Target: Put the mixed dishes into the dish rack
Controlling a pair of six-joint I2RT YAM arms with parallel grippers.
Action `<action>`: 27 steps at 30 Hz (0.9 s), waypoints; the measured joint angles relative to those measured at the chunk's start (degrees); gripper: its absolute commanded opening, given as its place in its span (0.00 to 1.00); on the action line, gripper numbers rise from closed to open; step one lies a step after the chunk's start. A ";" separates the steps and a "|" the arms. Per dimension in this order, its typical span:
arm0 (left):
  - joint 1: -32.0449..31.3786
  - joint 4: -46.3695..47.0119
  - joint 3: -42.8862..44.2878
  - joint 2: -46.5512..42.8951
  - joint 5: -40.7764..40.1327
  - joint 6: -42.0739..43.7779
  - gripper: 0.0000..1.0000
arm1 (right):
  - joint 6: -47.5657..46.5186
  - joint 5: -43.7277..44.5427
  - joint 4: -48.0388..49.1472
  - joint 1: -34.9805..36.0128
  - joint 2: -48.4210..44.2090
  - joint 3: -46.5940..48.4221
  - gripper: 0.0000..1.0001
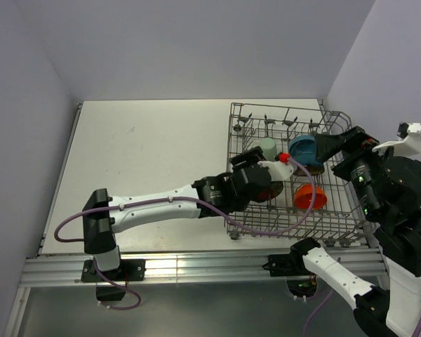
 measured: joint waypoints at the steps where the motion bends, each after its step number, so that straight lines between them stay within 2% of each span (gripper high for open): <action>1: 0.26 -0.68 1.33 -0.37 -0.17 -1.25 0.66 | 0.00 -0.02 -0.59 0.00 0.46 0.02 1.00; 10: 5.77 -6.47 7.85 -10.10 -1.01 -14.10 0.69 | 0.09 -1.05 -4.04 0.00 5.55 -1.38 1.00; 15: 14.05 -11.04 8.20 -17.25 1.70 -26.95 0.70 | -0.04 -3.85 -4.15 0.00 5.81 -4.66 1.00; 17: 17.86 -11.50 5.92 -21.24 3.82 -31.50 0.70 | -0.17 -6.12 -3.21 0.00 5.01 -7.72 1.00; 21: 24.13 -9.57 -4.31 -33.35 8.57 -40.11 0.70 | -0.28 -12.13 1.09 0.00 0.33 -18.43 1.00; 27: 25.55 -6.67 -19.15 -48.13 14.71 -49.70 0.71 | 0.04 -21.29 14.93 0.00 -14.97 -41.11 1.00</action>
